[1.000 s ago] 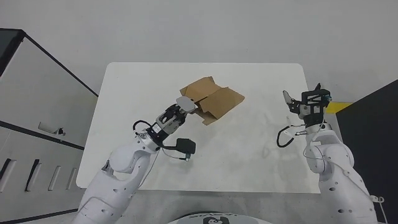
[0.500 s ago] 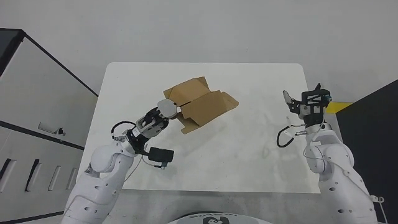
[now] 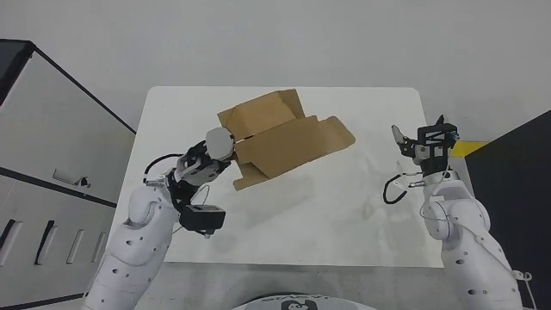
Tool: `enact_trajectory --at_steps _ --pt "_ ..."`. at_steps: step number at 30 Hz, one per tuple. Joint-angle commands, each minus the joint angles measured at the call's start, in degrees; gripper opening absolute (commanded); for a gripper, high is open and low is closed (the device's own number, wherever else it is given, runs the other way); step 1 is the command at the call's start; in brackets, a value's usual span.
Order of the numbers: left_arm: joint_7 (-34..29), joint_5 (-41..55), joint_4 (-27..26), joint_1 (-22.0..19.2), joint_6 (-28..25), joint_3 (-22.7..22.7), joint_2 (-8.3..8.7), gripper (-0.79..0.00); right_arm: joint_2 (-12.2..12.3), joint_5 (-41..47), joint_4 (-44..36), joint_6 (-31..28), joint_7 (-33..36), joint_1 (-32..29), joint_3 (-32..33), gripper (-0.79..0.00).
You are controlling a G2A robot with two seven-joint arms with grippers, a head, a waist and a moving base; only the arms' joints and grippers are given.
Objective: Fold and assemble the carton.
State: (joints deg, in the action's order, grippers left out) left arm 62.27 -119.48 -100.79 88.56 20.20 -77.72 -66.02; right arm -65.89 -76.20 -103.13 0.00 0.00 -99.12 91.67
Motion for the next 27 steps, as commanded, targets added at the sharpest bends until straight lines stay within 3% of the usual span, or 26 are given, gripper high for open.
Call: enact_trajectory --at_steps 1,13,22,27 --pt "3.7 1.7 1.5 -1.4 0.1 0.3 -0.06 -0.785 0.0 0.0 0.0 0.0 0.0 0.0 0.0 0.0" --pt "4.5 3.2 1.0 -2.2 -0.3 0.6 -0.15 -0.785 0.0 0.0 0.0 0.0 0.0 0.0 0.0 0.0" --pt "4.9 9.8 1.3 -7.5 -0.7 5.9 -1.47 -0.785 0.0 0.0 0.0 0.0 0.0 0.0 0.0 0.0" --pt "6.3 11.0 1.3 -7.9 -0.2 5.4 -1.58 -0.785 0.0 0.0 0.0 0.0 0.0 0.0 0.0 0.0"
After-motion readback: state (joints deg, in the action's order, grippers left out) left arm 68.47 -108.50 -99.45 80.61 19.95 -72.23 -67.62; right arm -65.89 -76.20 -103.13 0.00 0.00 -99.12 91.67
